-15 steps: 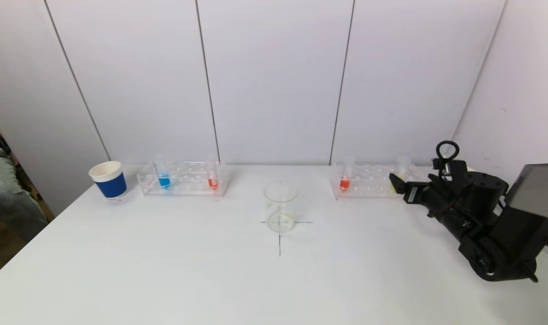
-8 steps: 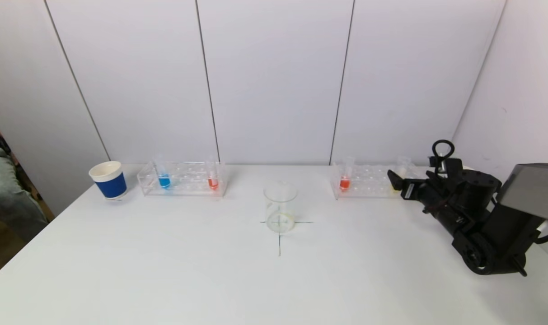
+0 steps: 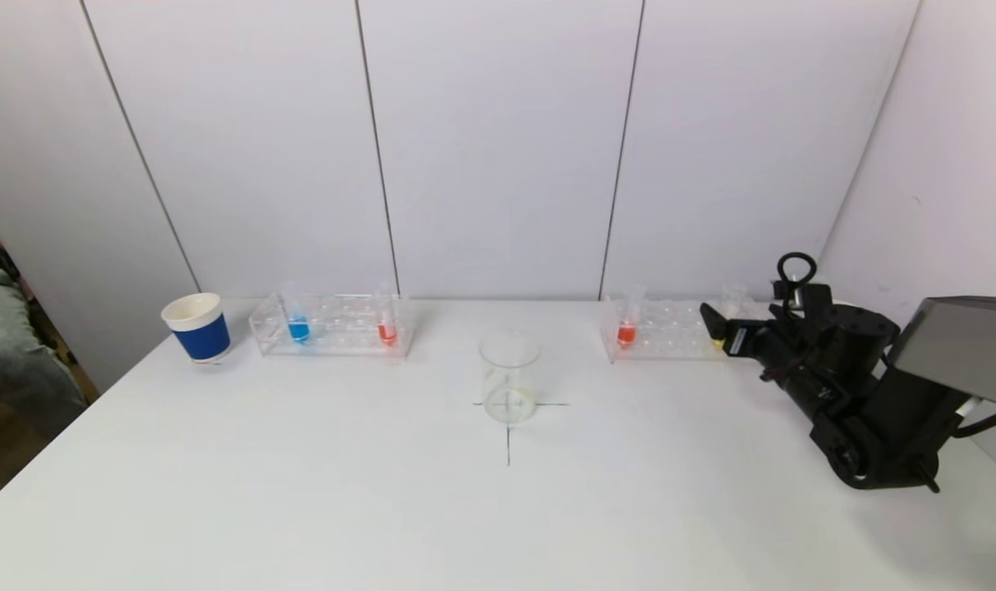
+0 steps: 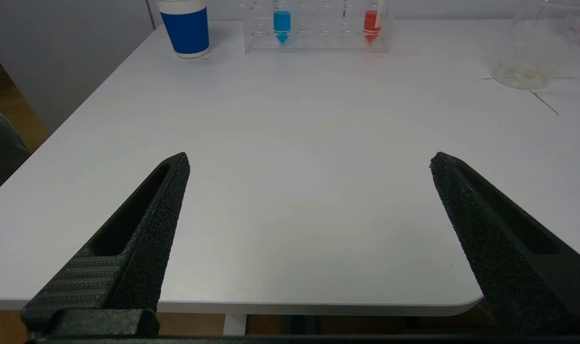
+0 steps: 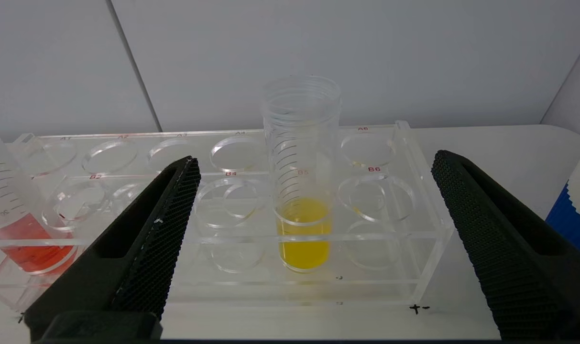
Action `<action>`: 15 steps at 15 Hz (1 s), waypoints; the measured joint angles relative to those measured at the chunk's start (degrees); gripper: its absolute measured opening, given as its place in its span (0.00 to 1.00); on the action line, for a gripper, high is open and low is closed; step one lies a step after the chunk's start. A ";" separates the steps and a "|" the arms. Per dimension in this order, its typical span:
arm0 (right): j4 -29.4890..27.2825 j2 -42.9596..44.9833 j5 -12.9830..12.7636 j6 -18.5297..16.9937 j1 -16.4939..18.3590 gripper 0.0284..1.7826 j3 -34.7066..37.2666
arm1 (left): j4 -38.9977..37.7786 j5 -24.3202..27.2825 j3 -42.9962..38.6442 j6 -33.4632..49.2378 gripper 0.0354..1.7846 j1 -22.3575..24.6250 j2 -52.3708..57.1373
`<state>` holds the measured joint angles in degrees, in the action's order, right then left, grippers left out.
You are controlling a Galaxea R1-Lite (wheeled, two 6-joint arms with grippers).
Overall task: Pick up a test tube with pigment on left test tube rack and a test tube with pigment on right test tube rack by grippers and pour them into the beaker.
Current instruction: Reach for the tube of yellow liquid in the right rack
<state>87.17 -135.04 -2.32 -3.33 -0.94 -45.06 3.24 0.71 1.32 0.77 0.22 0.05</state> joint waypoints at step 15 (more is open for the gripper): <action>0.00 -1.35 0.04 0.94 -0.24 0.99 -4.13 | -0.02 -0.02 0.00 -0.02 0.99 0.02 0.00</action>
<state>87.17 -136.39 -2.28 -2.39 -1.18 -49.19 3.22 0.68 1.32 0.74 0.24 0.05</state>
